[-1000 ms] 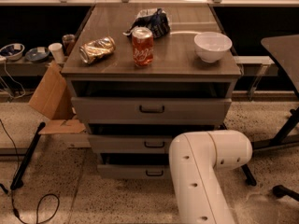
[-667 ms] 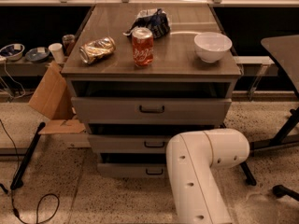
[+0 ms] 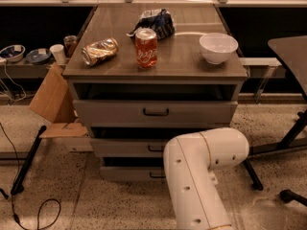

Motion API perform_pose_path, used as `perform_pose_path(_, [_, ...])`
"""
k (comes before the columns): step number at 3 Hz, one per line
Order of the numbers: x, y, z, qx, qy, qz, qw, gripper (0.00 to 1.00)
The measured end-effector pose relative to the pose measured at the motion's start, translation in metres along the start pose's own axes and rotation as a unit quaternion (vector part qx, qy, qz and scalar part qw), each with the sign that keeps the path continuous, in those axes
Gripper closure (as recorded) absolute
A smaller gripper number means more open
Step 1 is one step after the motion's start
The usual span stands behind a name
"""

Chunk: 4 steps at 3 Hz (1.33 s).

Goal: Close bottom drawer

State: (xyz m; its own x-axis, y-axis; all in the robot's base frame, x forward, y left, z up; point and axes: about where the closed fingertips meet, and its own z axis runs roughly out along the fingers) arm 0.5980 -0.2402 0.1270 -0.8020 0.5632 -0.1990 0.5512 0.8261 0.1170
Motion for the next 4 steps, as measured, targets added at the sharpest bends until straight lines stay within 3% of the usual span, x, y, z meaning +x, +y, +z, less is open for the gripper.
perform_pose_path(4, [-0.0021,0.0018,0.0020,0.017,0.028,0.051,0.9982,0.00])
